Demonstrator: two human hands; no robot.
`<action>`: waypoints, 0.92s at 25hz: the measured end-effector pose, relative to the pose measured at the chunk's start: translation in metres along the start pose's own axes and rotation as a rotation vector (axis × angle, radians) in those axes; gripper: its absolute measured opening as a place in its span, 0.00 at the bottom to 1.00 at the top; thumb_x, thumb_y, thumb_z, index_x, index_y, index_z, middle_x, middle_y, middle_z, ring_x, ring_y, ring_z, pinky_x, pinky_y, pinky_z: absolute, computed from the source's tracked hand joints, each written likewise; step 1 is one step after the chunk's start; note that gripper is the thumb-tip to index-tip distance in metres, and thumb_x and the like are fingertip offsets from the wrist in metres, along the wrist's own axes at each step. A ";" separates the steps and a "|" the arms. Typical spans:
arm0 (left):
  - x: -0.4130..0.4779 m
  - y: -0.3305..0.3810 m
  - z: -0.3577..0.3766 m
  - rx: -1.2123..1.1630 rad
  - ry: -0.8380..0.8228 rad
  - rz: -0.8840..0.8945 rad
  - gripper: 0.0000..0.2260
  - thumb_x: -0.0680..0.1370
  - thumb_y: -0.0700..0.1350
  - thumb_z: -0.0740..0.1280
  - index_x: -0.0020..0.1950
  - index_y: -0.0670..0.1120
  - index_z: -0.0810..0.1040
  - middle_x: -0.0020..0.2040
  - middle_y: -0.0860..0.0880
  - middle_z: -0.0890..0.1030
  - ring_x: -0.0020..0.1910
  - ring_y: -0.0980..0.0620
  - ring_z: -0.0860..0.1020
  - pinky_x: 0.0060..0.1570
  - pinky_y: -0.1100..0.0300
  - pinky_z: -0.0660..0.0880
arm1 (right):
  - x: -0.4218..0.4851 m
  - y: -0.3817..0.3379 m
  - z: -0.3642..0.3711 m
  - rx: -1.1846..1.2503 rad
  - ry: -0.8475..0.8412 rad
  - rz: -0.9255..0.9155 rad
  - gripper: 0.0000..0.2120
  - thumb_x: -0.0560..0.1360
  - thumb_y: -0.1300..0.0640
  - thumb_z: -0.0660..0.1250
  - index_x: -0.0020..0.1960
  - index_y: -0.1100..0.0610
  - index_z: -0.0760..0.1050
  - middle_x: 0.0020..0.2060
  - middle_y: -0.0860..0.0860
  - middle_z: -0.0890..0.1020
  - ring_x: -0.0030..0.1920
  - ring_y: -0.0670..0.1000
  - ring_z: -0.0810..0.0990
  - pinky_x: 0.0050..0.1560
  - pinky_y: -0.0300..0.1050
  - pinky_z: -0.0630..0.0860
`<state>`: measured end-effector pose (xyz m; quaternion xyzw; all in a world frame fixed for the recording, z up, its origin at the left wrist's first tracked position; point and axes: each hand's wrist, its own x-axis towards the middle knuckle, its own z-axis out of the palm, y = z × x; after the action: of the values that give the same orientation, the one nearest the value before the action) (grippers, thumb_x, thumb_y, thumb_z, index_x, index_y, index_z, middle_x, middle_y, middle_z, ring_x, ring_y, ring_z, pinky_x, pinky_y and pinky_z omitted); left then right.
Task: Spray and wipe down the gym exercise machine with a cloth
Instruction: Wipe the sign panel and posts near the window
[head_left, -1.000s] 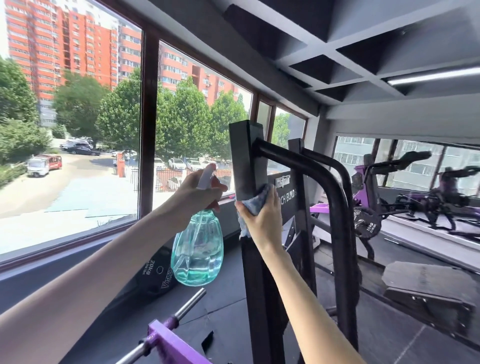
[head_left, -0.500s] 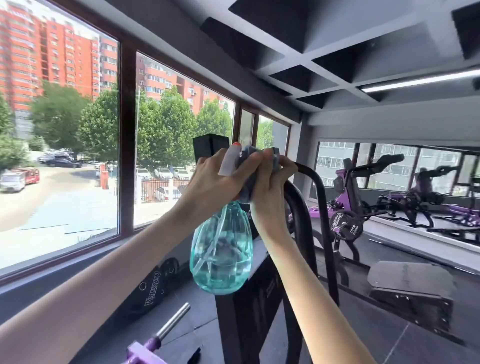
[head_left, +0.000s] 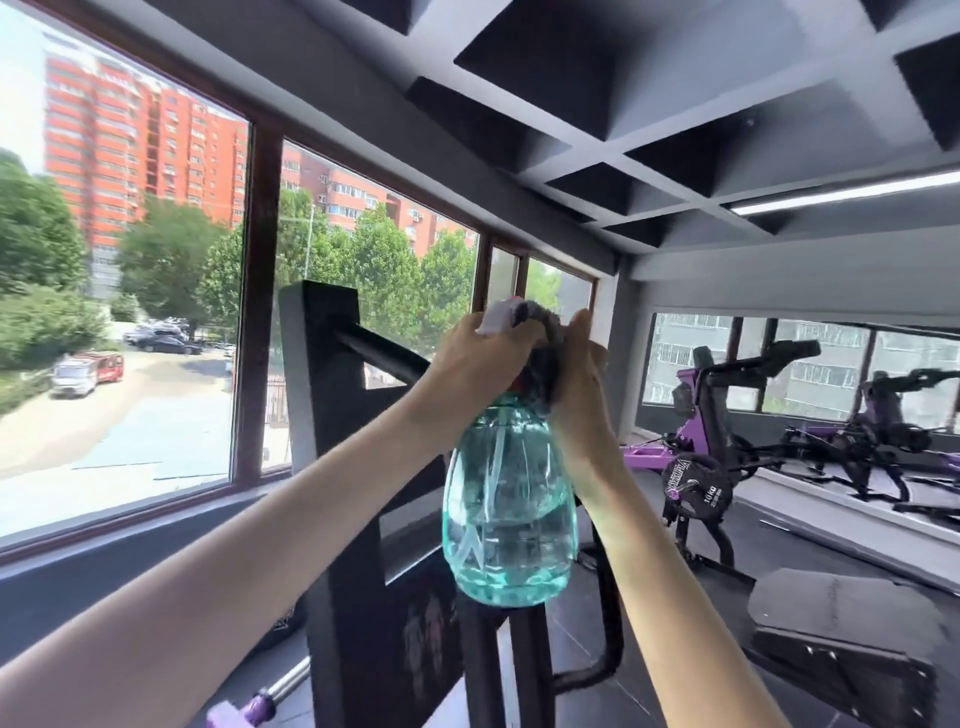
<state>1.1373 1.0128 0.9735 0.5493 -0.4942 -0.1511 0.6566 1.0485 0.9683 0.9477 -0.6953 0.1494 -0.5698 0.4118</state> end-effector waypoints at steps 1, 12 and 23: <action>-0.002 0.000 0.012 0.026 0.005 -0.016 0.07 0.78 0.47 0.64 0.53 0.46 0.77 0.49 0.45 0.80 0.49 0.49 0.79 0.48 0.55 0.76 | 0.002 0.006 -0.016 0.009 0.004 0.015 0.20 0.82 0.47 0.49 0.67 0.57 0.67 0.52 0.45 0.72 0.61 0.49 0.72 0.61 0.40 0.63; 0.006 -0.053 0.111 0.434 0.155 -0.111 0.24 0.71 0.56 0.64 0.57 0.38 0.75 0.52 0.43 0.80 0.50 0.44 0.79 0.50 0.51 0.76 | -0.014 0.070 -0.106 -0.008 -0.674 0.134 0.24 0.73 0.53 0.70 0.62 0.39 0.62 0.59 0.53 0.69 0.54 0.44 0.75 0.45 0.33 0.75; 0.002 -0.059 0.090 0.002 -0.530 -0.243 0.09 0.67 0.39 0.64 0.46 0.44 0.73 0.50 0.38 0.73 0.47 0.44 0.73 0.46 0.57 0.74 | -0.012 0.107 -0.115 0.088 -0.346 0.184 0.23 0.67 0.48 0.71 0.57 0.59 0.75 0.51 0.59 0.74 0.43 0.47 0.79 0.38 0.35 0.76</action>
<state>1.0850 0.9393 0.9146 0.5464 -0.5793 -0.3666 0.4811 0.9679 0.8647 0.8611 -0.7477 0.1144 -0.4076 0.5117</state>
